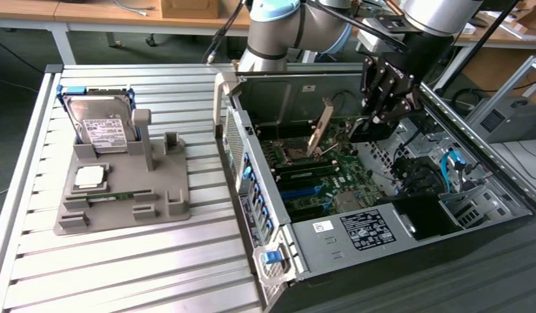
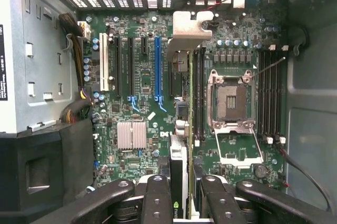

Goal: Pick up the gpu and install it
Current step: 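Insert the gpu into the slot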

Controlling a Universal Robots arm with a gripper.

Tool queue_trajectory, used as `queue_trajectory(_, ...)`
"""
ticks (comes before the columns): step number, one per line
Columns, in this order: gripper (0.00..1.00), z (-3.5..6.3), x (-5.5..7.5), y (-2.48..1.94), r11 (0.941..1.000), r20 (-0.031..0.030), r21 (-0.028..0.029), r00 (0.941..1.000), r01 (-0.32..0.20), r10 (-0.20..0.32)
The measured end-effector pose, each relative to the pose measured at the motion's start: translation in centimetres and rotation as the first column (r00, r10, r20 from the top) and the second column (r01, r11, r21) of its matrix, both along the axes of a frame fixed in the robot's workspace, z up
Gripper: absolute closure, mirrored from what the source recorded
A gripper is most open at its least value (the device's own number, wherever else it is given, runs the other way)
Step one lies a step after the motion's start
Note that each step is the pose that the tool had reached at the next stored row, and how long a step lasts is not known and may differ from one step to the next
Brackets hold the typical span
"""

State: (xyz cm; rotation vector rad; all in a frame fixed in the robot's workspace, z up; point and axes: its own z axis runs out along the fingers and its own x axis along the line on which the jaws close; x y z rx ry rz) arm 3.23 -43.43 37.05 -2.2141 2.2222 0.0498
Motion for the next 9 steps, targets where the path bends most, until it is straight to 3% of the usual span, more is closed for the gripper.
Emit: queue_trajectory(9,0.73,-0.19,-0.20,-0.08,1.0000,0.0000,0.0000,1.0000,-0.002,0.002)
